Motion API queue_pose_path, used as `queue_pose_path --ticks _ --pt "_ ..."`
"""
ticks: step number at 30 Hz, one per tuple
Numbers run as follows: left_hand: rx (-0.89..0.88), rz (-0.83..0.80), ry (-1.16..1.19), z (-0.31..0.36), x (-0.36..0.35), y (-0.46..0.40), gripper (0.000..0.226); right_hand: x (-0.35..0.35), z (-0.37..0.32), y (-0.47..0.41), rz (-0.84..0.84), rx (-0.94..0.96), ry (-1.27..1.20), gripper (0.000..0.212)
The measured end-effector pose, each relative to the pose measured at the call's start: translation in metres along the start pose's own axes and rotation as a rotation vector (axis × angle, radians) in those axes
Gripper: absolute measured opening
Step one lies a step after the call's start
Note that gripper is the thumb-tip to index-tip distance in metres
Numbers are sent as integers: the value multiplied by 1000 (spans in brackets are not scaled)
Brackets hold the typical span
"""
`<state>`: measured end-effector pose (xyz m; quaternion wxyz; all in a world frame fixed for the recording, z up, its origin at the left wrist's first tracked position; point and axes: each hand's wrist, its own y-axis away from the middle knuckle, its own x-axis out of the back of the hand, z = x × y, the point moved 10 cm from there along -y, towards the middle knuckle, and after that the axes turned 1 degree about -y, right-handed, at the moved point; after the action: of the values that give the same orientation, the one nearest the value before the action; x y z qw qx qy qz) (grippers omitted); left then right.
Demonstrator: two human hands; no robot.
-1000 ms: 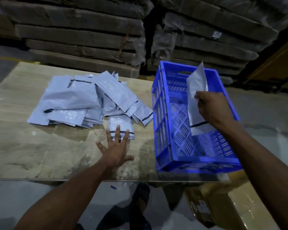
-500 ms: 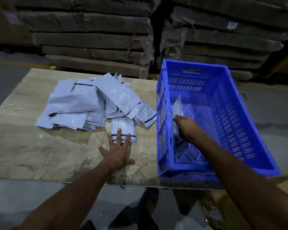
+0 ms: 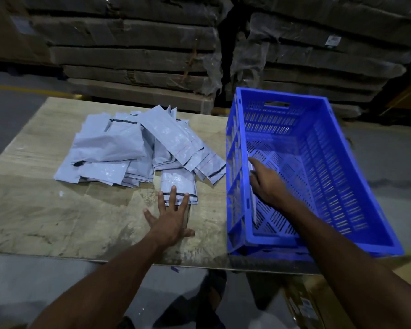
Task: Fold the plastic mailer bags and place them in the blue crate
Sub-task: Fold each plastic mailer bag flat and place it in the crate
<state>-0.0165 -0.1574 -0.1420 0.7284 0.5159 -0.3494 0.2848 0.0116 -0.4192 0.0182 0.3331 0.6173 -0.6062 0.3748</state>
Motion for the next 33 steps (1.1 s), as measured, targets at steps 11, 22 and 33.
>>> queue_pose_path --ticks 11,22,33 --pt "-78 369 -21 -50 0 30 93 75 -97 -33 438 254 177 31" --pt "-67 469 -127 -103 3 42 78 -87 -161 -110 30 218 217 25" --pt "-44 566 -97 -109 9 44 77 -171 -133 -148 -198 92 448 64"
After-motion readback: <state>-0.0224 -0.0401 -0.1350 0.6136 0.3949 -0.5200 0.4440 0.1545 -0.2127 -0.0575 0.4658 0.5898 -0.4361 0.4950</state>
